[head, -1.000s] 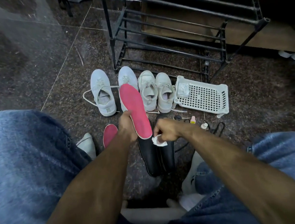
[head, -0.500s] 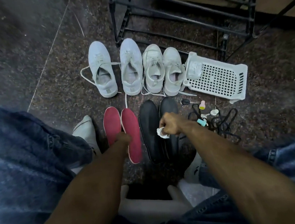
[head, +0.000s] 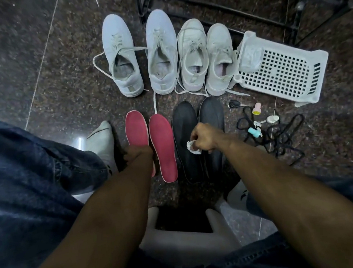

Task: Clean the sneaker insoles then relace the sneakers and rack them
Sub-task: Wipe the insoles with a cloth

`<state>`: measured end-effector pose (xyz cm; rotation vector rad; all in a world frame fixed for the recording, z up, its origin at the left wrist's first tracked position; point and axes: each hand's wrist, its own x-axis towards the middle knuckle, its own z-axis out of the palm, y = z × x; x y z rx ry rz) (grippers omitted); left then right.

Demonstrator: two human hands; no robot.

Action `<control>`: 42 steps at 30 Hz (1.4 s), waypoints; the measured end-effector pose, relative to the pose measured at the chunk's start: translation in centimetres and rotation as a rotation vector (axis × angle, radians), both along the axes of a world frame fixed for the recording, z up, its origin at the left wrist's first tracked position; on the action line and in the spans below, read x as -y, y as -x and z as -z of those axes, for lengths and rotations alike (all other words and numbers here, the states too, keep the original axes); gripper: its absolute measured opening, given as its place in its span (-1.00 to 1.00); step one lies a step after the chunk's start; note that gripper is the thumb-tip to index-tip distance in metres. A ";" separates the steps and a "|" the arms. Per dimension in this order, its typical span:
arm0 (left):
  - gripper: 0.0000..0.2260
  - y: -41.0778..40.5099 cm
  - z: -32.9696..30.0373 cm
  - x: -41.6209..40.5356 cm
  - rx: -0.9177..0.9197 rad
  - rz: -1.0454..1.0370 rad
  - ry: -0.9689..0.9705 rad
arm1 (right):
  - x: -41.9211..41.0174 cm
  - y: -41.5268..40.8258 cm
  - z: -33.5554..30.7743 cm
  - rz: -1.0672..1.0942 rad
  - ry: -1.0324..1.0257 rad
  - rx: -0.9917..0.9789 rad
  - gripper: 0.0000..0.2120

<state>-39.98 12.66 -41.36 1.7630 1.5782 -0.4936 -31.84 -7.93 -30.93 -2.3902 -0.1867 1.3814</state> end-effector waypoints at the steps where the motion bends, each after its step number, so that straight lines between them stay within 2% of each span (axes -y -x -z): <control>1: -0.49 0.0 0.2 -0.2 -0.019 0.002 0.014 | 0.1 0.0 0.2 0.003 0.005 -0.004 -0.88; 4: -0.45 -0.1 -2.0 0.2 -0.073 0.027 0.136 | 0.5 0.0 0.5 0.007 0.015 -0.004 -0.90; 6: -0.66 0.1 -2.5 0.6 -0.029 0.004 0.213 | 0.8 0.0 0.5 0.018 0.022 0.000 -0.92; 7: -0.78 0.1 -3.0 0.8 0.005 -0.017 0.193 | 0.9 0.1 0.5 0.030 0.020 0.001 -0.92; 8: -0.80 0.1 -2.9 0.9 0.023 -0.064 0.159 | 1.0 0.2 0.5 0.042 0.015 0.002 -0.91; 10: -0.63 -0.4 -3.6 1.2 0.087 -0.132 0.058 | 0.8 0.5 0.2 0.054 0.005 0.016 -0.91; 12: -0.62 -1.2 -5.5 1.6 0.050 -0.011 -0.043 | 0.4 0.8 -0.2 0.080 -0.026 0.034 -0.92; 13: -0.64 -1.7 -6.9 2.2 0.085 0.086 -0.086 | 0.1 0.9 -0.8 0.115 -0.068 0.053 -0.93; 15: -0.66 -2.8 -9.8 3.3 0.254 0.156 -0.071 | -0.6 0.9 -2.0 0.239 -0.196 0.086 -0.94; 17: -0.70 -4.3 -12.0 3.9 0.427 0.144 0.063 | -1.2 0.5 -3.7 0.358 -0.321 0.142 -0.94; 19: -0.87 -5.7 -13.8 4.7 0.515 0.116 0.369 | -1.5 0.1 -5.4 0.428 -0.413 0.214 -0.93; 21: -0.93 -6.5 -15.7 5.1 0.594 0.036 0.631 | -1.4 -0.1 -7.1 0.507 -0.493 0.259 -0.93; 24: -0.78 -6.4 -18.1 5.8 0.725 -0.051 0.909 | -0.8 0.1 -9.6 0.600 -0.588 0.286 -0.90; 28: -0.50 -6.1 -20.5 6.6 0.747 -0.174 1.295 | -1.4 0.8 -12.3 0.610 -0.634 0.316 -0.86; 30: -0.35 -6.2 -21.1 6.8 0.769 -0.221 1.427 | -2.0 1.5 -13.3 0.574 -0.611 0.433 -0.84; 32: -0.29 -6.4 -21.5 6.7 0.815 -0.227 1.461 | -2.0 2.5 -14.7 0.358 -0.499 0.635 -0.86; 34: -0.33 -6.4 -21.7 6.8 0.832 -0.225 1.472 | -1.9 3.5 -16.0 0.085 -0.368 0.787 -0.89; 36: -0.39 -6.2 -21.7 7.3 0.848 -0.239 1.498 | -1.9 3.3 -17.2 -0.055 -0.254 0.873 -0.85; 38: -0.49 -5.9 -22.2 8.2 0.894 -0.240 1.507 | -2.0 2.0 -17.8 -0.064 -0.173 0.963 -0.79; 42: -0.59 -5.3 -23.3 9.2 0.938 -0.162 1.517 | -1.5 -0.2 -18.8 0.091 -0.059 1.022 -0.76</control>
